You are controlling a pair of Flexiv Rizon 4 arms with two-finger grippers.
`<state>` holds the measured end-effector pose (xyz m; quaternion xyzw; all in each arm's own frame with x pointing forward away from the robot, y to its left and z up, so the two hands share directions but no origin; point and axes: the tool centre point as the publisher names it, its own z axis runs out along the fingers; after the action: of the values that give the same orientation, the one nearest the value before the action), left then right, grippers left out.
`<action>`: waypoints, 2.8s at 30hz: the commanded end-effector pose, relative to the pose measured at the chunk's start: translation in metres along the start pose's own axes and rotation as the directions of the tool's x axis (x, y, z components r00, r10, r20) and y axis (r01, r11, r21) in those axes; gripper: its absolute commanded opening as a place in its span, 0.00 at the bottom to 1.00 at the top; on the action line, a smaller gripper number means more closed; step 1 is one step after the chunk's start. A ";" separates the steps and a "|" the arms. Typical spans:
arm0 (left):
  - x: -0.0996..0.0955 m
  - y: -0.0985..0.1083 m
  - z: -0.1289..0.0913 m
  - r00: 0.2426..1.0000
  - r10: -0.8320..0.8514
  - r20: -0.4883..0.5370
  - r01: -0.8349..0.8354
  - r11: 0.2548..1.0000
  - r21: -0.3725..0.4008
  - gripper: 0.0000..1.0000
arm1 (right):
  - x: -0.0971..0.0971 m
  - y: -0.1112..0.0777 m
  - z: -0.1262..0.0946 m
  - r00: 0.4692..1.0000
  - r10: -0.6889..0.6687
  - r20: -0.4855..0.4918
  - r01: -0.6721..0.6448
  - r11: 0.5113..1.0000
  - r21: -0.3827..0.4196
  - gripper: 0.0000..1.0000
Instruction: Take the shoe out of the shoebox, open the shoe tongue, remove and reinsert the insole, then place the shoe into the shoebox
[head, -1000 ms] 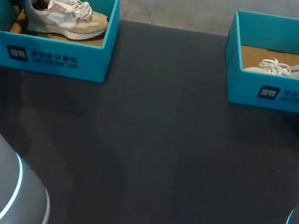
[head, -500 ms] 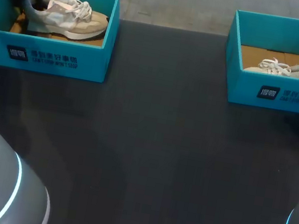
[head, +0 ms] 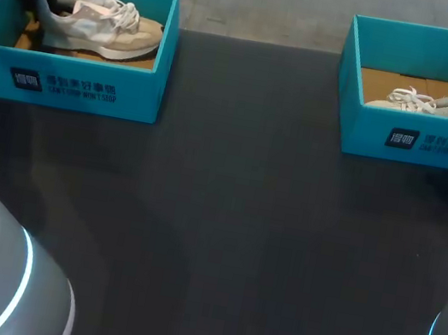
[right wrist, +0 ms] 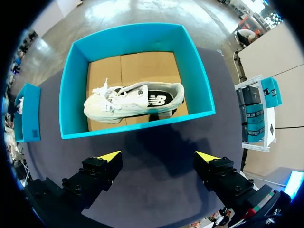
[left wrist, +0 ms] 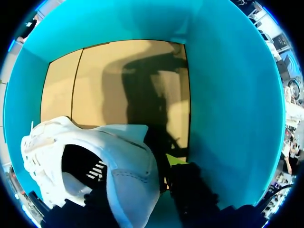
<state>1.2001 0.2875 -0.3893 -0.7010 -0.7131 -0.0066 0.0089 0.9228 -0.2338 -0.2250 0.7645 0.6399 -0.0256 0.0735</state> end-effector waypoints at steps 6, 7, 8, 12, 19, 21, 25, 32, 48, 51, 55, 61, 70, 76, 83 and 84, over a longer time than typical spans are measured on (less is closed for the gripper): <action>0.000 0.008 0.003 1.000 0.009 -0.004 -0.008 0.996 0.084 0.00 | 0.000 -0.001 0.000 1.000 0.001 0.000 -0.001 1.000 -0.001 1.00; 0.000 0.008 0.003 1.000 0.009 -0.004 -0.009 0.996 0.084 0.00 | 0.000 -0.001 0.000 1.000 0.001 0.000 -0.001 1.000 -0.001 1.00; 0.000 0.008 0.003 1.000 0.011 -0.004 -0.011 0.996 0.084 0.00 | 0.000 -0.001 0.000 1.000 0.001 0.000 -0.001 1.000 -0.001 1.00; 0.001 0.008 0.004 1.000 0.013 -0.005 -0.013 0.996 0.083 0.00 | 0.000 -0.001 0.000 1.000 0.001 0.000 -0.001 1.000 -0.001 1.00; 0.004 0.006 0.003 1.000 0.018 -0.005 -0.018 0.997 0.078 0.00 | 0.000 -0.001 0.000 1.000 0.001 0.000 -0.001 1.000 -0.001 1.00; 0.005 0.005 0.000 1.000 0.029 0.001 -0.029 0.998 0.064 0.00 | 0.000 -0.001 0.000 1.000 0.001 0.000 -0.001 1.000 -0.001 1.00; 0.007 0.005 -0.004 0.999 0.041 0.003 -0.041 0.998 0.046 0.00 | 0.000 -0.001 0.000 1.000 0.001 0.000 -0.001 1.000 -0.001 1.00; 0.008 0.005 -0.013 0.998 0.054 0.011 -0.055 0.998 0.023 0.00 | 0.000 -0.001 0.000 1.000 0.001 0.000 -0.001 1.000 -0.001 1.00; 0.000 -0.009 -0.060 0.995 0.097 -0.006 -0.097 0.993 -0.062 0.00 | 0.000 -0.001 0.000 1.000 0.001 0.000 -0.001 1.000 -0.001 1.00; -0.001 -0.014 -0.074 0.996 0.089 -0.006 -0.089 0.994 -0.064 0.00 | 0.000 -0.001 0.000 1.000 0.001 0.000 -0.001 1.000 -0.001 1.00; -0.001 -0.023 -0.092 0.998 0.065 -0.008 -0.066 0.995 -0.071 0.00 | 0.000 -0.001 0.000 1.000 0.001 0.000 -0.001 1.000 -0.001 1.00; -0.001 -0.041 -0.120 0.999 0.047 -0.010 -0.048 0.994 -0.098 0.00 | 0.000 -0.001 0.000 1.000 0.001 0.000 -0.001 1.000 -0.001 1.00; 0.001 -0.077 -0.161 1.000 0.015 -0.011 -0.017 0.992 -0.126 0.00 | 0.000 -0.001 0.000 1.000 0.001 0.000 -0.001 1.000 -0.001 1.00; 0.001 -0.108 -0.178 0.999 -0.032 -0.030 0.028 0.991 -0.130 0.00 | 0.000 -0.001 0.000 1.000 0.001 0.000 -0.001 1.000 -0.001 1.00; 0.001 -0.150 -0.192 0.997 -0.066 -0.033 0.060 0.987 -0.146 0.00 | 0.000 -0.001 0.000 1.000 0.001 0.000 -0.001 1.000 -0.001 1.00; 0.001 -0.156 -0.193 0.997 -0.066 -0.033 0.061 0.987 -0.148 0.00 | 0.000 -0.001 0.000 1.000 0.001 0.000 -0.001 1.000 -0.001 1.00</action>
<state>1.0980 0.2834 -0.2062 -0.6766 -0.7355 -0.0358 0.0046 0.9228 -0.2338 -0.2250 0.7645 0.6399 -0.0256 0.0734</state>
